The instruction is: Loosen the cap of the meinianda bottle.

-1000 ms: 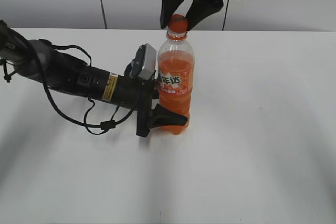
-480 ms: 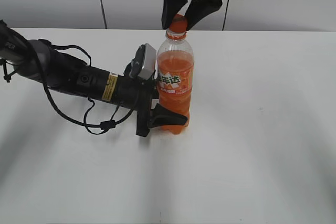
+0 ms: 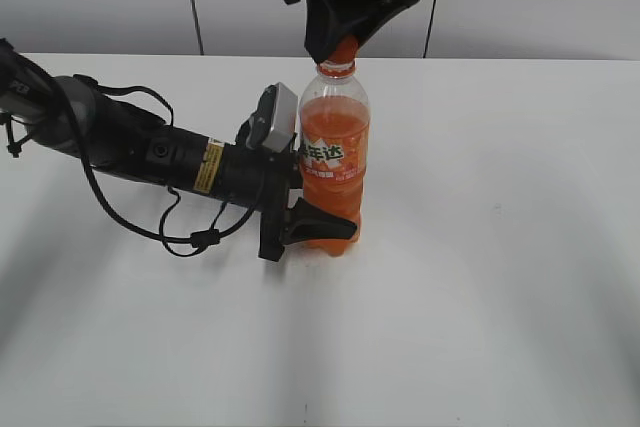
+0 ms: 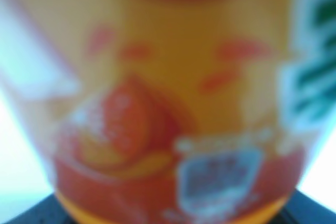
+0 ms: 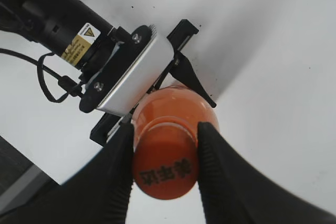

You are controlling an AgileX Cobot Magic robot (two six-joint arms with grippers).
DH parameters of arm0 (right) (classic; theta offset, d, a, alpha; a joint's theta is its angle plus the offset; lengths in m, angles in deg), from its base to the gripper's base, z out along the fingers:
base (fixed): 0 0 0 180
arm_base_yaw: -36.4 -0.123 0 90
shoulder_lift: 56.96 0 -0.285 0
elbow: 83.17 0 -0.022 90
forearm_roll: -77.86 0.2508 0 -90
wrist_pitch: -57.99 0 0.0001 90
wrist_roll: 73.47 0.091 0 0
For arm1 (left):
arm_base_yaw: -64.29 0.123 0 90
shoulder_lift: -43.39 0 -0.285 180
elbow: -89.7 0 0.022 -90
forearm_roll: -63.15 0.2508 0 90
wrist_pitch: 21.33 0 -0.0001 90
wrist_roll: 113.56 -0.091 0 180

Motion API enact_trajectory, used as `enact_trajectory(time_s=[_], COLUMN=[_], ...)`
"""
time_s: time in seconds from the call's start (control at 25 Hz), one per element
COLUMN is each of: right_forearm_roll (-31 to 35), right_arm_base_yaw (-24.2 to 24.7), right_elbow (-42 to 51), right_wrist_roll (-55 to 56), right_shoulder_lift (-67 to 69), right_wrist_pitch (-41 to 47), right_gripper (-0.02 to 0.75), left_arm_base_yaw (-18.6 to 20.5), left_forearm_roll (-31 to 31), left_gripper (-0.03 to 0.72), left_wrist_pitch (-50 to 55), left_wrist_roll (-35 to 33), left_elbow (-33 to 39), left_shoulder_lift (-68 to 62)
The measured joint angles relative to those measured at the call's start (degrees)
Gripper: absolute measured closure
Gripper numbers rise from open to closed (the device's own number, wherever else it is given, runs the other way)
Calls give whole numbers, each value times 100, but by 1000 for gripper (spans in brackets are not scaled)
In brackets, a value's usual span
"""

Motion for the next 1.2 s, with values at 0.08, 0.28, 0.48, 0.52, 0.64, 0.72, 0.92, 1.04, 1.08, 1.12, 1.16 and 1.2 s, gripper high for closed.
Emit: enact_trajectory(time_s=[0.08, 0.28, 0.48, 0.52, 0.64, 0.72, 0.92, 1.04, 1.08, 1.12, 1.16, 1.2], right_forearm_roll=[0, 24, 66, 79, 92, 104, 104, 108, 114, 114, 116, 116], right_arm_base_yaw=[0, 0, 0, 0, 0, 0, 0, 0, 0, 0, 0, 0], right_elbow=[0, 0, 0, 0, 0, 0, 0, 0, 0, 0, 0, 0], right_wrist_roll=[-420, -1426, -2222, -2349, -2799, -3043, -3478, -3831, -3945, -4078, -4195, -4280], right_shoulder_lift=[0, 0, 0, 0, 0, 0, 0, 0, 0, 0, 0, 0], right_wrist_pitch=[0, 0, 0, 0, 7, 12, 22, 22, 22, 22, 22, 22], right_gripper=[462, 462, 463, 463, 463, 464, 464, 465, 465, 465, 465, 465], left_arm_base_yaw=[5, 5, 5, 10, 16, 16, 16, 16, 16, 16, 16, 16], left_forearm_roll=[0, 6, 88, 121, 145, 152, 160, 167, 167, 167, 167, 167], left_gripper=[281, 281, 281, 281, 281, 281, 281, 281, 281, 281, 281, 281], left_wrist_pitch=[-5, -12, -50, -55, -73, -72, -79, -79, -79, -79, -79, -79], left_wrist_roll=[0, 0, 0, 1, 13, 13, 13, 17, 23, 23, 29, 34], left_elbow=[0, 0, -6, -12, -18, -18, -18, -23, -23, -27, -27, -27], left_shoulder_lift=[0, 0, 0, 0, 0, 0, 0, 0, 0, 0, 0, 0])
